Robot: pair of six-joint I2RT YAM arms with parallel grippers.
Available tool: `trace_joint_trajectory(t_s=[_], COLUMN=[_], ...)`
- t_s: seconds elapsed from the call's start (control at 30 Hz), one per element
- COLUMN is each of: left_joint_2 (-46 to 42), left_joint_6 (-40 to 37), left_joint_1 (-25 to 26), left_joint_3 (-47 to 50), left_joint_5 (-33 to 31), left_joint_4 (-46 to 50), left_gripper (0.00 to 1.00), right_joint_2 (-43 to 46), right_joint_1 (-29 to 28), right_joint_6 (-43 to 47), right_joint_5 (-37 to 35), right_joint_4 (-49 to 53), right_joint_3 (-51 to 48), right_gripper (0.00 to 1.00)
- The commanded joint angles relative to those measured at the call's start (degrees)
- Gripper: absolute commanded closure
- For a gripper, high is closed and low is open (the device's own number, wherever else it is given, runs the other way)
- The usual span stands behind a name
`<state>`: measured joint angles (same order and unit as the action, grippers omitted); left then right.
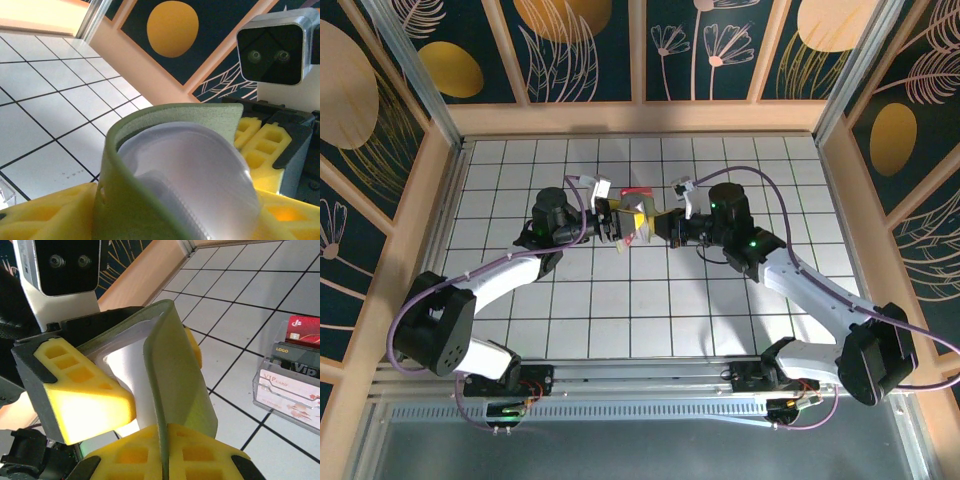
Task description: Take the credit cards out of the card holder
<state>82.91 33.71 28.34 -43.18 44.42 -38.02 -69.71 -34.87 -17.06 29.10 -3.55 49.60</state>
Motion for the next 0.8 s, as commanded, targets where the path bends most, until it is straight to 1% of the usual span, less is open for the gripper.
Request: trace_joint_trajectory(t_s=[0.0, 0.07, 0.17, 0.2, 0.27, 0.33, 0.4, 0.5, 0.57, 0.63, 0.77], left_joint_2=[-0.90, -1.31, -1.78, -1.92, -2.10, -2.01, -1.90, -1.71, -1.48, -1.32, -1.08], left_joint_6=[-0.02, -0.40, -0.27, -0.15, 0.19, 0.88, 1.66, 2.95, 3.76, 4.52, 5.22], left_joint_1=[1.19, 1.19, 1.19, 1.19, 1.19, 1.19, 1.19, 1.19, 1.19, 1.15, 1.19], left_joint_3=[-0.84, -1.12, -1.40, -1.44, -1.49, -1.72, -1.91, -2.00, -2.25, -2.56, -3.12], left_joint_5=[4.27, 4.10, 3.94, 3.87, 3.23, 2.41, 1.60, 0.00, -0.46, -0.38, 0.30], left_joint_4=[-2.72, -2.26, -1.85, -1.97, -1.75, -1.62, -1.62, -1.61, -1.67, -1.79, -1.83], left_gripper=[0.40, 0.43, 0.49, 0.51, 0.55, 0.61, 0.69, 0.81, 0.83, 0.85, 0.86], right_joint_2=[-0.81, -0.72, -0.76, -0.83, -0.95, -1.09, -0.95, -0.55, -0.35, -0.25, -0.34], right_joint_1=[-0.12, -0.06, -0.10, -0.04, -0.09, -0.10, -0.56, -1.42, -2.20, -3.32, -6.78], right_joint_6=[-0.44, -0.43, -0.24, -0.05, 0.42, 0.96, 1.83, 3.58, 4.67, 6.18, 9.60], right_joint_5=[-3.35, -3.92, -2.96, -2.78, -1.88, 0.04, 1.20, 0.60, -1.74, -5.92, -17.68], right_joint_4=[-1.06, -0.94, -1.52, -1.61, -1.89, -2.57, -2.96, -2.54, -1.65, -0.13, 2.31], right_joint_3=[1.53, 1.32, 0.80, 0.59, 0.07, -0.38, -0.69, -0.83, -0.86, -0.71, -1.00], right_gripper=[1.00, 1.00, 1.00, 0.99, 0.89, 0.75, 0.65, 0.53, 0.47, 0.42, 0.28])
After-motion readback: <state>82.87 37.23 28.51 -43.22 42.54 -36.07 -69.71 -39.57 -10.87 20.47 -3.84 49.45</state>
